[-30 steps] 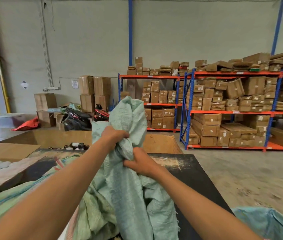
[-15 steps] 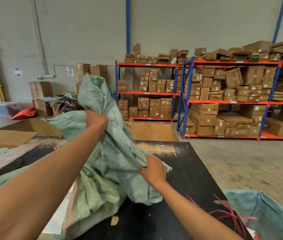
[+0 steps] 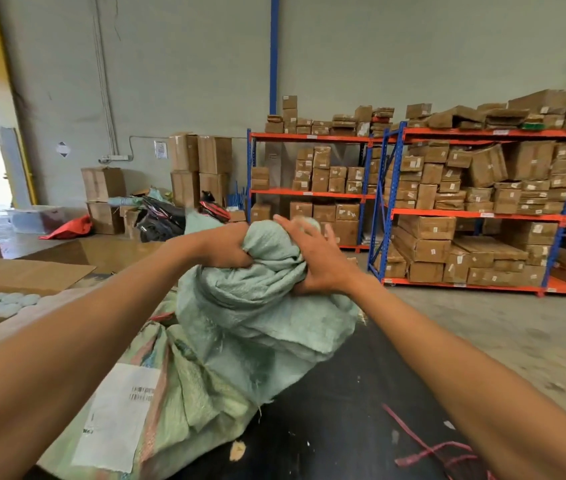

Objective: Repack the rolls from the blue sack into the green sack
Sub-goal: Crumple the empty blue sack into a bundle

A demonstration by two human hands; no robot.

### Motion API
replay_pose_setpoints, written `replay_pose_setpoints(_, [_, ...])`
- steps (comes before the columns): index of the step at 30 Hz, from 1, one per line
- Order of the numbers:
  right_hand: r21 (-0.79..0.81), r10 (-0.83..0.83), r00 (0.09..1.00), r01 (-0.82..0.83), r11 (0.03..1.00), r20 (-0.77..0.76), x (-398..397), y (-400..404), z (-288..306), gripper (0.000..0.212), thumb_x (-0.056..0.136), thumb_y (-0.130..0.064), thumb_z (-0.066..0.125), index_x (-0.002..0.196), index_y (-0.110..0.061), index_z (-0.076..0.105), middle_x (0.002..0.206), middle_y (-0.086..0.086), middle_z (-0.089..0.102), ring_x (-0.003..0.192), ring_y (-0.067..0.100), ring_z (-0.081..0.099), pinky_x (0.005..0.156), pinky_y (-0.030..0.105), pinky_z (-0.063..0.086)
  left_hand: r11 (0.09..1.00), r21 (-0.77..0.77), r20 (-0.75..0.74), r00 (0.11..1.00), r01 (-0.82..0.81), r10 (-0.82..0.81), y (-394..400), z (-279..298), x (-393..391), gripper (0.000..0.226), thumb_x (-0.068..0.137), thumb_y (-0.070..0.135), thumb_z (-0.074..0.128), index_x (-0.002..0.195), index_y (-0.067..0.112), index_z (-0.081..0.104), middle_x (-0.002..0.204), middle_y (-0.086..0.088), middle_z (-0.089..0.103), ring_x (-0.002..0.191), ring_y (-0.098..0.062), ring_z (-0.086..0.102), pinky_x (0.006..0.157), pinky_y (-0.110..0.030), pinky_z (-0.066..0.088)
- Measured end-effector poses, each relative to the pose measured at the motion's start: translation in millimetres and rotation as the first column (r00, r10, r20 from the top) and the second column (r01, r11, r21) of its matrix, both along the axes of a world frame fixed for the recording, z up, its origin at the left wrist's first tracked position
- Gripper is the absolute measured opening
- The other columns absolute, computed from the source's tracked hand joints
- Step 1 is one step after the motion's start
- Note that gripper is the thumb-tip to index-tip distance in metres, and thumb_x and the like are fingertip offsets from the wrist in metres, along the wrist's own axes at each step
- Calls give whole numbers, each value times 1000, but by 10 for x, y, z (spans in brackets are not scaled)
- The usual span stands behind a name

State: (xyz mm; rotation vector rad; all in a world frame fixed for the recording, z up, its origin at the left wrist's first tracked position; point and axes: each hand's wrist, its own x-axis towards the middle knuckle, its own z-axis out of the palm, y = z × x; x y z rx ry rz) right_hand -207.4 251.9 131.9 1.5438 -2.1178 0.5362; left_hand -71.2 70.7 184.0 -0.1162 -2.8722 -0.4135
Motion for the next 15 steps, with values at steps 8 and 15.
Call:
replay_pose_setpoints(8, [-32, -215, 973, 218, 975, 82, -153, 128, 126, 16, 80, -42, 70, 88, -29, 70, 88, -4, 74, 83, 21, 66, 74, 36, 53, 792, 604, -354, 921, 91, 165, -4, -260, 128, 61, 78, 68, 55, 122, 26, 63, 120, 2, 65, 111, -14, 61, 94, -32, 48])
replay_pose_setpoints(15, [-296, 128, 784, 73, 953, 607, -346, 561, -67, 17, 89, -7, 68, 101, -19, 71, 92, -9, 68, 82, -9, 63, 72, 15, 49, 606, 773, 103, 980, -187, 171, -88, -1289, 340, 132, 38, 79, 80, 148, 27, 28, 143, -1, 48, 123, -19, 54, 106, -39, 43])
